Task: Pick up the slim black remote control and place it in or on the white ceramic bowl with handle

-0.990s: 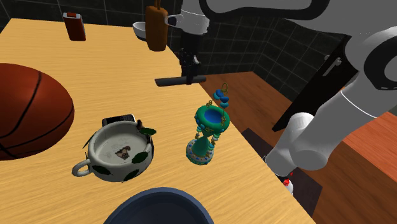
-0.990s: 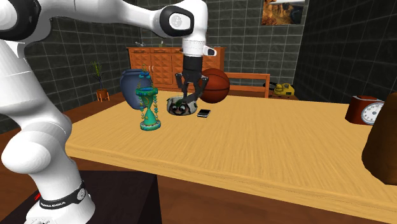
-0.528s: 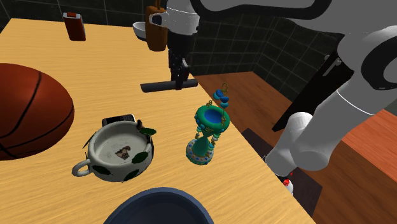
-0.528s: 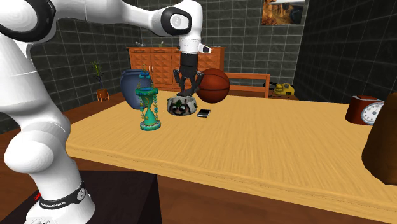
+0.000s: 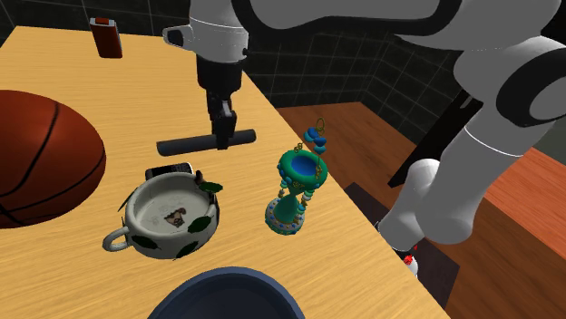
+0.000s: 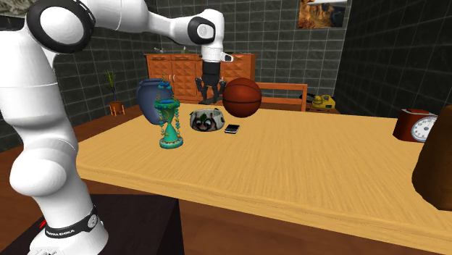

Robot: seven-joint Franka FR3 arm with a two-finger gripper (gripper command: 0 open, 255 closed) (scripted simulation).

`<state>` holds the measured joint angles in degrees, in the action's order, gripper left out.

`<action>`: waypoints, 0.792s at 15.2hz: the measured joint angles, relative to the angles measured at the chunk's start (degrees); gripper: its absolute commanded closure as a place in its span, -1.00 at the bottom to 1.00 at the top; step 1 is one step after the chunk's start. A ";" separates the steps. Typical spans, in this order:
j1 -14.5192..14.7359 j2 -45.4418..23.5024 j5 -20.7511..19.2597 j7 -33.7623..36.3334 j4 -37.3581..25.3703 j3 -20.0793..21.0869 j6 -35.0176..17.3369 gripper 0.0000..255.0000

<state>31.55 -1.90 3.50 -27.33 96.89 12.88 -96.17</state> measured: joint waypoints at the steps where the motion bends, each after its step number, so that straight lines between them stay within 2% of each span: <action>1: 0.66 -1.27 -0.27 1.32 -1.79 0.60 0.50 1.00; 8: 6.18 -11.16 -3.01 10.47 -13.64 4.22 2.30 1.00; 12: 6.94 -12.21 -3.34 11.59 -12.73 4.56 0.32 1.00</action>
<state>38.49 -14.11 0.16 -15.75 84.16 17.44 -95.85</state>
